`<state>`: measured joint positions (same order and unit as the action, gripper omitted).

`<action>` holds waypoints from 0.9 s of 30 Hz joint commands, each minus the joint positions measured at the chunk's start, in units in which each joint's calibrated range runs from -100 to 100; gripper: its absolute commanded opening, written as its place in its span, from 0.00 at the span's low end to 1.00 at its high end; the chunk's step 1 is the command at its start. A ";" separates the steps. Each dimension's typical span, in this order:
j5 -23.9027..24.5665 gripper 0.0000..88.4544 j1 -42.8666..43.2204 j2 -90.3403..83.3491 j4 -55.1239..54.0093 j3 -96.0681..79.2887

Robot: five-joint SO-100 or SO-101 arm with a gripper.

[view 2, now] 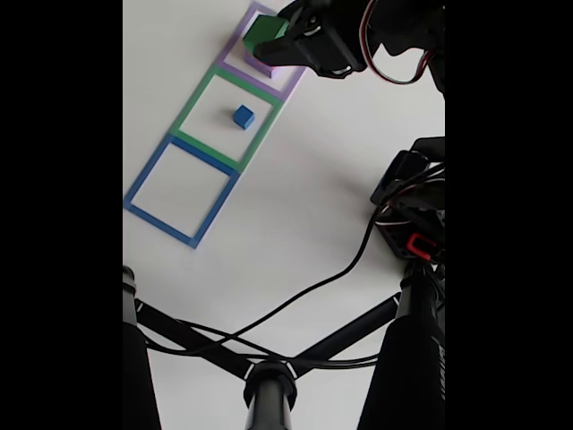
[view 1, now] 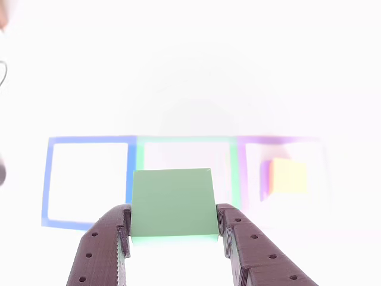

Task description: Tower of hanoi

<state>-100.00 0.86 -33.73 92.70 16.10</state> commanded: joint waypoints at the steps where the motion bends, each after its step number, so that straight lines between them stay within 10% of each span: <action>1: 0.00 0.03 4.99 -1.84 0.50 2.44; 17: 0.00 0.03 19.85 -1.76 -1.77 -2.83; 27: 0.00 0.03 21.10 -14.36 -44.28 -56.01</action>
<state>-100.00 21.57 -42.93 66.93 -20.80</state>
